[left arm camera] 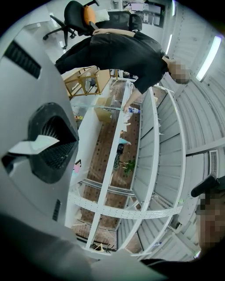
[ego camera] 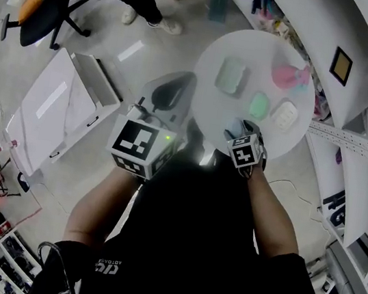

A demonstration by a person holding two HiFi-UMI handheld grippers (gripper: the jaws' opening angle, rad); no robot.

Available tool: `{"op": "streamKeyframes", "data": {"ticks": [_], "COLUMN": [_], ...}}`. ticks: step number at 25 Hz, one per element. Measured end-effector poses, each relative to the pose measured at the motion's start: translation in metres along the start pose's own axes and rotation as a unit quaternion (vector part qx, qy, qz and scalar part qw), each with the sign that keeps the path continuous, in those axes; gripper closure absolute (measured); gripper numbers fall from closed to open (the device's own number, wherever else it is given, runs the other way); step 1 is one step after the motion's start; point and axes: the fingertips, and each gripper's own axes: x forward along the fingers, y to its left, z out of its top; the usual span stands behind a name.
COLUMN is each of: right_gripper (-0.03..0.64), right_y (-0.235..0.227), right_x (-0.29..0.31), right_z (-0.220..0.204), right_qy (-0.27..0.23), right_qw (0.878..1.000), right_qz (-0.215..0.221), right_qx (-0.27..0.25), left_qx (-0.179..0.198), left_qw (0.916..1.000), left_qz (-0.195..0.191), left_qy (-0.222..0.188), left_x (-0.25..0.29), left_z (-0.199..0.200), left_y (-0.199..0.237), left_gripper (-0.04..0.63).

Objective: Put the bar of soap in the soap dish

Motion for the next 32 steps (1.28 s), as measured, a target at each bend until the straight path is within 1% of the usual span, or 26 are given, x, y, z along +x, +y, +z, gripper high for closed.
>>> {"op": "streamKeyframes", "data": {"ticks": [3, 7, 9, 11, 13, 16, 19, 21, 24, 27, 32], "right_gripper": [0.302, 0.302, 0.322, 0.324, 0.325, 0.325, 0.327, 0.327, 0.327, 0.325, 0.325], "right_y": [0.001, 0.001, 0.002, 0.004, 0.003, -0.006, -0.017, -0.022, -0.025, -0.023, -0.015], "right_x": [0.002, 0.002, 0.001, 0.001, 0.001, -0.006, -0.011, -0.011, -0.004, 0.000, -0.007], "right_z": [0.000, 0.000, 0.002, 0.002, 0.003, 0.008, 0.013, 0.012, 0.005, 0.004, 0.004], "right_qy": [0.006, 0.009, 0.014, 0.019, 0.016, 0.000, -0.012, -0.011, 0.011, 0.037, 0.054], "right_qw": [1.000, 1.000, 0.999, 0.999, 1.000, 0.999, 0.997, 0.997, 0.998, 0.999, 0.998], "right_qz": [-0.011, -0.012, -0.011, -0.005, 0.005, 0.010, 0.007, 0.004, -0.014, -0.032, -0.024], "right_qx": [-0.017, -0.017, -0.027, -0.031, -0.010, 0.049, 0.069, 0.076, 0.061, 0.020, -0.018], "left_qx": [-0.003, -0.008, -0.011, -0.013, -0.014, -0.014, -0.016, -0.017, -0.017, -0.015, -0.017], "left_qw": [1.0000, 1.0000, 0.9999, 0.9999, 0.9999, 0.9999, 0.9998, 0.9998, 0.9998, 0.9999, 0.9998], "left_qz": [0.002, 0.001, 0.000, -0.002, -0.003, -0.002, 0.000, 0.002, 0.002, 0.002, 0.002], "left_qy": [0.002, 0.002, 0.002, 0.002, -0.001, -0.005, -0.007, -0.007, -0.005, -0.005, -0.006], "left_x": [-0.001, -0.001, -0.001, -0.001, -0.001, -0.001, -0.001, -0.002, -0.004, -0.004, -0.004], "left_z": [-0.003, -0.004, -0.005, -0.005, -0.003, 0.000, 0.001, 0.001, 0.000, 0.000, 0.000], "left_y": [0.000, -0.001, -0.002, -0.003, -0.003, -0.002, 0.001, 0.002, 0.003, 0.005, 0.006], "left_gripper": [0.595, 0.595, 0.595, 0.595, 0.595, 0.595, 0.595, 0.595, 0.595, 0.595, 0.595]}}
